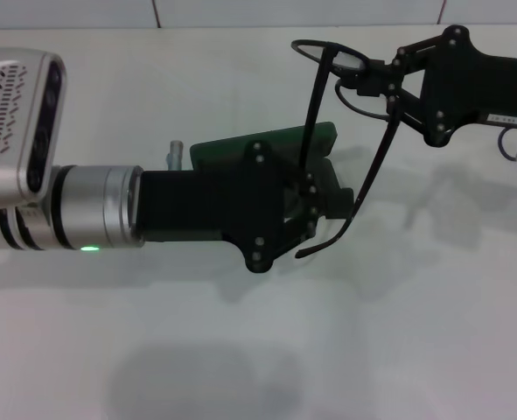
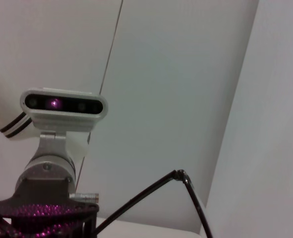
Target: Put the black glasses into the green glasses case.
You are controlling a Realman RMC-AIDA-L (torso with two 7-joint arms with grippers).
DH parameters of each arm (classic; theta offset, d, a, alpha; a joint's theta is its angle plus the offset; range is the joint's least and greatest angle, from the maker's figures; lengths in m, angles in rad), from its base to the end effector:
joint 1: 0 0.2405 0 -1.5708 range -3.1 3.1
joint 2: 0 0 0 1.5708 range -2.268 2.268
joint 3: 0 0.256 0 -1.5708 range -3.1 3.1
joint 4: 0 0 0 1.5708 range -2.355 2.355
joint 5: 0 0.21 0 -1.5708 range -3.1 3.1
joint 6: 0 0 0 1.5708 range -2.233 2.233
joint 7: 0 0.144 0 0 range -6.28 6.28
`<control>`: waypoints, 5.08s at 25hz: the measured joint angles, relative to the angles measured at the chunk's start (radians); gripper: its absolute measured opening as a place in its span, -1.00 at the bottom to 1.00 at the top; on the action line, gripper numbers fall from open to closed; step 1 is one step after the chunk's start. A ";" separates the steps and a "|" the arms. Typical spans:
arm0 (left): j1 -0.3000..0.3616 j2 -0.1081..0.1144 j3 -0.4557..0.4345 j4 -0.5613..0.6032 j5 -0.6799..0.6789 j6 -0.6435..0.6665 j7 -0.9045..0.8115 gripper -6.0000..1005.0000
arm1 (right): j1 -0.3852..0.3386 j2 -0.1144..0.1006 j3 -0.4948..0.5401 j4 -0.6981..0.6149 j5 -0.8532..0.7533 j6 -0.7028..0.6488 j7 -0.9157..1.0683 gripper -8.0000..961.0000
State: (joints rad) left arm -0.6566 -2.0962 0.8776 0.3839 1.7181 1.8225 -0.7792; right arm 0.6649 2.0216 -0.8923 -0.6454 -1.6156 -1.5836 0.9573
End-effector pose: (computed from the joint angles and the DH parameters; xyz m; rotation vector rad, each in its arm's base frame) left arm -0.1854 0.2991 -0.0390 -2.8135 0.2495 -1.2463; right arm 0.1760 0.3714 0.0218 -2.6281 -0.2594 0.9173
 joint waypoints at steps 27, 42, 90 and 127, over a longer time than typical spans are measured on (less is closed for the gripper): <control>0.040 0.009 -0.003 -0.022 -0.006 -0.011 -0.026 -0.98 | -0.060 -0.009 0.159 0.021 0.240 -0.015 0.132 -0.85; 0.026 0.004 0.000 -0.037 -0.009 -0.029 -0.026 -0.98 | 0.040 -0.003 0.028 0.178 0.250 -0.096 0.232 -0.85; 0.016 0.002 -0.002 -0.040 -0.078 -0.029 -0.027 -0.97 | 0.025 0.003 -0.144 0.207 0.257 -0.046 0.211 -0.85; 0.011 0.002 0.000 -0.040 -0.107 -0.039 -0.034 -0.97 | 0.016 0.000 -0.158 0.208 0.300 -0.085 0.216 -0.89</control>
State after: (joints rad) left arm -0.6458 -2.0938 0.8774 0.3437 1.6116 1.7839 -0.8130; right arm 0.6809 2.0217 -1.0507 -0.4372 -1.3155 -1.6689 1.1734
